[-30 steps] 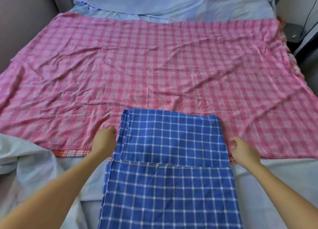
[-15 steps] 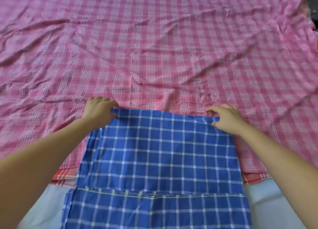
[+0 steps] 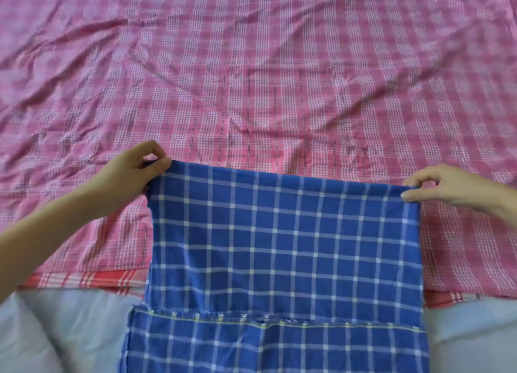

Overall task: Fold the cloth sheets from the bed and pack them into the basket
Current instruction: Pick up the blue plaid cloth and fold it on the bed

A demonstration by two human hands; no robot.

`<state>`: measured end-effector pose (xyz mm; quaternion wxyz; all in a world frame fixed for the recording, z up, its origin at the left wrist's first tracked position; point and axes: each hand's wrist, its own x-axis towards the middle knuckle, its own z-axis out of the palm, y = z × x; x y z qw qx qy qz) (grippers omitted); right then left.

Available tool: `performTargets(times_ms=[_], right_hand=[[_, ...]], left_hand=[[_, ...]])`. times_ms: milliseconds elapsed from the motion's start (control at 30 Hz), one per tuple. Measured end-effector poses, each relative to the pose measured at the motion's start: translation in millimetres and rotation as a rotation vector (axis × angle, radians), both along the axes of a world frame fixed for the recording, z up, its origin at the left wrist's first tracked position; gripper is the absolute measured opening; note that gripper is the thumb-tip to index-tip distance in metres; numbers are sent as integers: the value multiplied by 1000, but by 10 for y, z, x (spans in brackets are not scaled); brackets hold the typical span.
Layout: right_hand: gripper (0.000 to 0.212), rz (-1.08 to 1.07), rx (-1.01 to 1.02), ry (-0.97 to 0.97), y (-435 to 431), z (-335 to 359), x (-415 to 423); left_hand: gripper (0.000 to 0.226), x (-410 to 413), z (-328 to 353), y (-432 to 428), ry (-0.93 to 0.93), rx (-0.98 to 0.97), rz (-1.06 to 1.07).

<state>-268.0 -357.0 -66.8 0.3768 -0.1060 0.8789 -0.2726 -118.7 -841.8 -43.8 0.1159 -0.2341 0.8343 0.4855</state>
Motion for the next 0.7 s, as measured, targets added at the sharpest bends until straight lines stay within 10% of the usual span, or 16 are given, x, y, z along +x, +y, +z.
performTargets(times_ms=[100, 300, 600, 700], right_hand=[[49, -67, -16, 50, -51, -10, 9], [22, 148, 308, 464, -281, -382, -3], [22, 5, 165, 200, -84, -545, 55], [22, -140, 125, 264, -40, -570, 39]], left_hand=[[15, -49, -117, -44, 72, -192, 51], [17, -162, -613, -67, -17, -394, 111], [23, 97, -857, 50, -191, -41, 296], [18, 193, -816, 12, -8, -235, 268]])
